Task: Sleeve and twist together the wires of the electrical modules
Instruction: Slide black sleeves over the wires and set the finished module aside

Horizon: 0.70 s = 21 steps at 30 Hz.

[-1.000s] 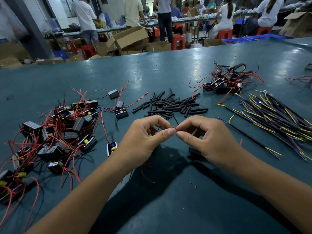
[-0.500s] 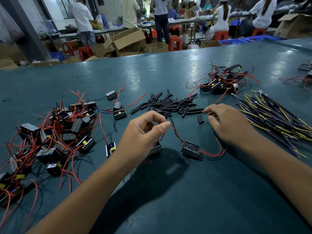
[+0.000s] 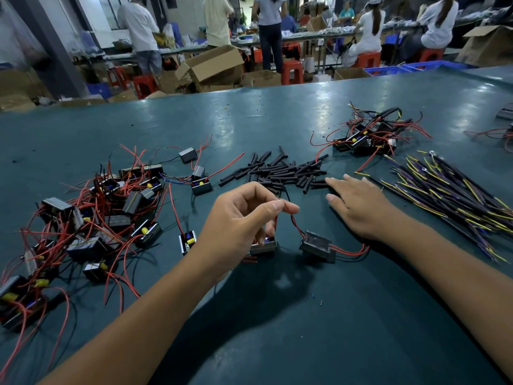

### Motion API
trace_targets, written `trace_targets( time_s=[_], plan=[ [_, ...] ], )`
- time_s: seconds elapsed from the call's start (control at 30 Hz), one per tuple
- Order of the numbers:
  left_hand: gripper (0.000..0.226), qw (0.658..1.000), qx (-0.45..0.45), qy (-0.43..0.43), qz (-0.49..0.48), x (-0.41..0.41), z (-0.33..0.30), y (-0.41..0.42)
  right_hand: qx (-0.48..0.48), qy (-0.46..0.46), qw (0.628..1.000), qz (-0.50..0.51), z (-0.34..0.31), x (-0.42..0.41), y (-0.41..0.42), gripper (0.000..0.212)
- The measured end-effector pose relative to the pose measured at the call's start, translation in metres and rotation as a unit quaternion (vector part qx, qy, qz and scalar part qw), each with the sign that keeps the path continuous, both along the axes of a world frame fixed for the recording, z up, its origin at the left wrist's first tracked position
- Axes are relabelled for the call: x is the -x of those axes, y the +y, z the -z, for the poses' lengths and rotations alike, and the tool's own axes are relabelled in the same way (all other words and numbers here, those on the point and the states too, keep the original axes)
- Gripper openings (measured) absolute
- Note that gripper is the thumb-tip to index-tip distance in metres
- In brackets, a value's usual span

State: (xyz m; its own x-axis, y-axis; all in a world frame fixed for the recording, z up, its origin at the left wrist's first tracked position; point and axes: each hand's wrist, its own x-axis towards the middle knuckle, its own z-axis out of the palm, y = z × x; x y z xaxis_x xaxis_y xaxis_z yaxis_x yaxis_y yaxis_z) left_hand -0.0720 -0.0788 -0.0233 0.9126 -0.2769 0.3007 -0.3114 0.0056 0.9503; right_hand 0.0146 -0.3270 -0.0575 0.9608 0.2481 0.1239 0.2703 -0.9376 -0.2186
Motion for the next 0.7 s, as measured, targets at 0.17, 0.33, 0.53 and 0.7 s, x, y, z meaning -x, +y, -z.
trace_targets(
  time_s=[0.17, 0.33, 0.53, 0.7],
  plan=[
    [0.006, 1.0, 0.021, 0.012, 0.001, -0.0007, 0.001, -0.0026, 0.022, -0.052, 0.998, 0.04, -0.0019, -0.003, -0.0032, 0.045],
    [0.009, 1.0, 0.006, 0.012, -0.002, -0.0003, 0.0016, -0.0019, 0.021, -0.078, 0.996, 0.045, -0.0023, -0.0022, -0.0041, 0.029],
    [0.016, 0.998, -0.063, 0.009, 0.015, 0.0006, 0.0007, -0.0006, -0.013, -0.107, 0.993, 0.048, -0.0045, -0.0002, -0.0039, 0.013],
    [0.017, 0.997, -0.076, 0.006, 0.026, 0.0005, -0.0014, 0.0022, -0.022, -0.119, 0.991, 0.047, -0.0048, 0.0017, -0.0033, 0.012]
  ],
)
